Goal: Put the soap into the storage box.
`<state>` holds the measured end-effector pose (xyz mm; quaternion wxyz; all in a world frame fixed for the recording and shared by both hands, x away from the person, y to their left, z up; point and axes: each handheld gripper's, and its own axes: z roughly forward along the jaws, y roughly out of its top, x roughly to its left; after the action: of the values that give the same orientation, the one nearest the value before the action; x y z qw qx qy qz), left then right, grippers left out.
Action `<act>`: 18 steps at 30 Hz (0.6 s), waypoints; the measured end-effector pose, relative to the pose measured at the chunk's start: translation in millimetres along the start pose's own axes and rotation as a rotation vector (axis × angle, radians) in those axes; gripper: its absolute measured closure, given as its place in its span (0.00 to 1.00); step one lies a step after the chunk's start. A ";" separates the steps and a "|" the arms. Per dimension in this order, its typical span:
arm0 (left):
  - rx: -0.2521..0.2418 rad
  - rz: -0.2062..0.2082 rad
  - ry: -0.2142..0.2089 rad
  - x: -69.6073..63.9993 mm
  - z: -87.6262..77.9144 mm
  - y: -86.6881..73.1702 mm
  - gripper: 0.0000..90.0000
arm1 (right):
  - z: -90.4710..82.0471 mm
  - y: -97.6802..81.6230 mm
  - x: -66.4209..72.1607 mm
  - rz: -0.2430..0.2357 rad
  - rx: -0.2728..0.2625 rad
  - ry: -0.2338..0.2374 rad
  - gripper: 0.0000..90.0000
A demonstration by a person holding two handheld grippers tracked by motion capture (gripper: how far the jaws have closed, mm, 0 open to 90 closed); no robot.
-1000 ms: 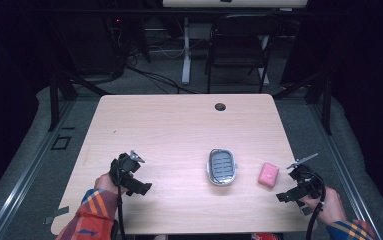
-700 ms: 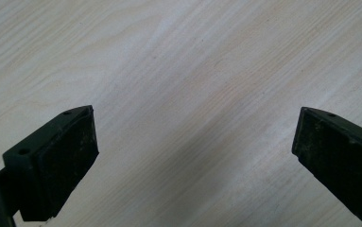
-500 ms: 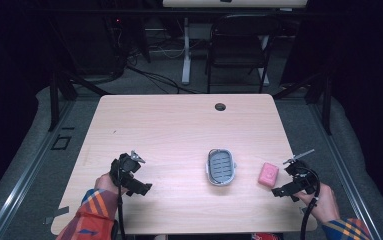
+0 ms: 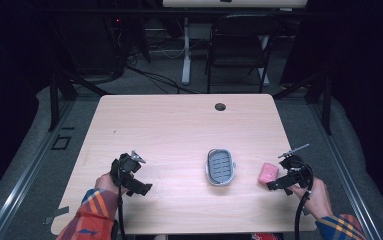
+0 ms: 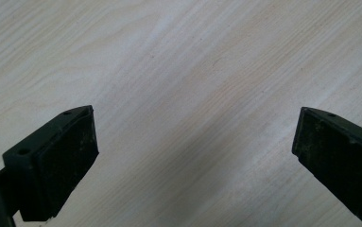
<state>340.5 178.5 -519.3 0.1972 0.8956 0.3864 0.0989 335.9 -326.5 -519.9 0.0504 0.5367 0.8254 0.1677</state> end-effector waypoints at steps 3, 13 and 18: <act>0.001 0.000 -0.002 0.0 0.3 0.1 0.01 | 2.4 4.6 1.5 0.005 -0.004 0.002 0.00; 0.001 0.002 -0.006 -0.2 0.4 0.4 0.01 | 11.4 20.8 3.6 -0.009 -0.013 -0.054 0.00; -0.001 0.000 -0.006 -0.3 0.5 0.3 0.01 | 19.6 33.4 6.3 -0.027 0.002 -0.072 0.00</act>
<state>340.7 177.9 -519.6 0.1989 0.8957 0.3858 0.0962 367.4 -304.2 -526.6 0.0817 0.5312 0.8305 0.1468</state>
